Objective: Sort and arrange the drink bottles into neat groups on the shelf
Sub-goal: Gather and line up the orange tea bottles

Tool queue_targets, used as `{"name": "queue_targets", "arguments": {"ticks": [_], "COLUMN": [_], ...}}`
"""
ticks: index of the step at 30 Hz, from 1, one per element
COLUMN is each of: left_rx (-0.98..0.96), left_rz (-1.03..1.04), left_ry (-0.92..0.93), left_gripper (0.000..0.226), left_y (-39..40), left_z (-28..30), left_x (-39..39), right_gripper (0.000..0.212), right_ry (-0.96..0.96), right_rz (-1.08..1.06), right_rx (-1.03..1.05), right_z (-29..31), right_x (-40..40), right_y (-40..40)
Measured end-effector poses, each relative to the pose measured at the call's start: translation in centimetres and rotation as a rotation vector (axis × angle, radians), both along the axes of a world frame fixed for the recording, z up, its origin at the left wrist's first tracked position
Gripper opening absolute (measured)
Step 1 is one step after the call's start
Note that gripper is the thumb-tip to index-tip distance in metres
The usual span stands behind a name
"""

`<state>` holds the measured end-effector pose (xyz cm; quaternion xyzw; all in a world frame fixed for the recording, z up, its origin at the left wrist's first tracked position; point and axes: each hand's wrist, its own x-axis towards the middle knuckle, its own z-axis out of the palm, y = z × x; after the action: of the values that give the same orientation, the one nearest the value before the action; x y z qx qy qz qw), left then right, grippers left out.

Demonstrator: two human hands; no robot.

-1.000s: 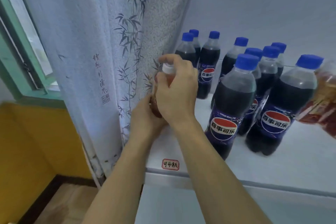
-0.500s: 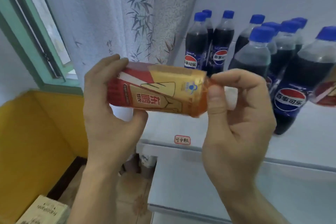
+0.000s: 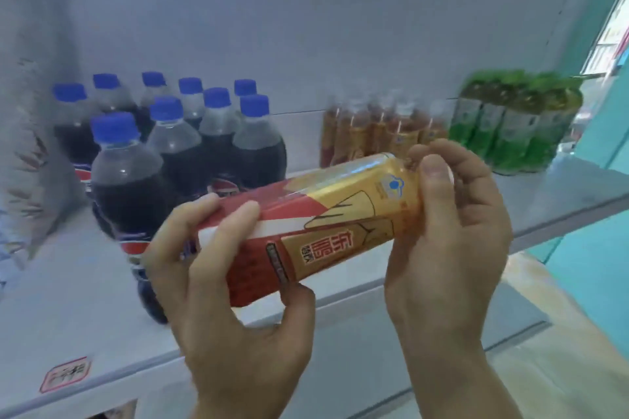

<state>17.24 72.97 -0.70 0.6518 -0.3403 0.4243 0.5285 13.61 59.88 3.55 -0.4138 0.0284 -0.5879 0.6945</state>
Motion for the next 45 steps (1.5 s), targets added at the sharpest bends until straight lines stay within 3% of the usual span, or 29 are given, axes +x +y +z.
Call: {"name": "queue_targets", "arguments": {"ticks": [2,5,7,11,20,27,31,36,42,45], "left_rx": [-0.024,-0.06,-0.049,0.083,0.388,0.472,0.461,0.476,0.783,0.824], "left_rz": [-0.02,-0.182,-0.259,-0.274,0.042,0.106,0.079,0.003,-0.012,0.019], "left_ry": [0.057,0.38,0.591,0.75,0.83,0.85,0.882,0.931,0.972,0.965], "left_gripper": [0.079,0.083,0.083,0.084,0.071,0.078,0.085,0.097,0.138,0.11], "left_y": [-3.7,-10.4,-13.8,-19.2,-22.9,-24.0,-23.7,-23.7,-20.8,-19.6], "left_z": [-1.4,-1.7,-1.5,-2.1,-1.2,-3.3,-3.5,-3.2,-1.8,-1.1], "left_x": [0.7,1.8,3.4,8.0,13.1,13.7,14.0,14.2,13.8,12.4], "right_gripper": [0.007,0.013,0.019,0.013,0.009,0.016,0.033,0.025,0.028,0.031], "right_ry": [0.039,0.133,0.217,0.319,0.446,0.532,0.344,0.247,0.348,0.345], "right_rz": [-0.105,-0.185,-0.17,-0.045,0.114,0.051,-0.104,-0.296,-0.006,0.197], "right_rx": [-0.124,-0.468,-0.71,-1.023,-1.524,-1.795,-1.677,-1.166,-0.798,-0.772], "right_z": [1.4,3.4,4.7,5.1,5.9,4.2,3.4,3.1,-1.3,-2.1], "right_x": [-0.3,1.7,3.9,8.2,15.9,17.2,15.0,11.8,7.6,6.8], "right_y": [-4.3,-10.1,-13.8,-20.4,-24.7,-25.4,-27.8,-34.2,-32.4,-28.8]}}
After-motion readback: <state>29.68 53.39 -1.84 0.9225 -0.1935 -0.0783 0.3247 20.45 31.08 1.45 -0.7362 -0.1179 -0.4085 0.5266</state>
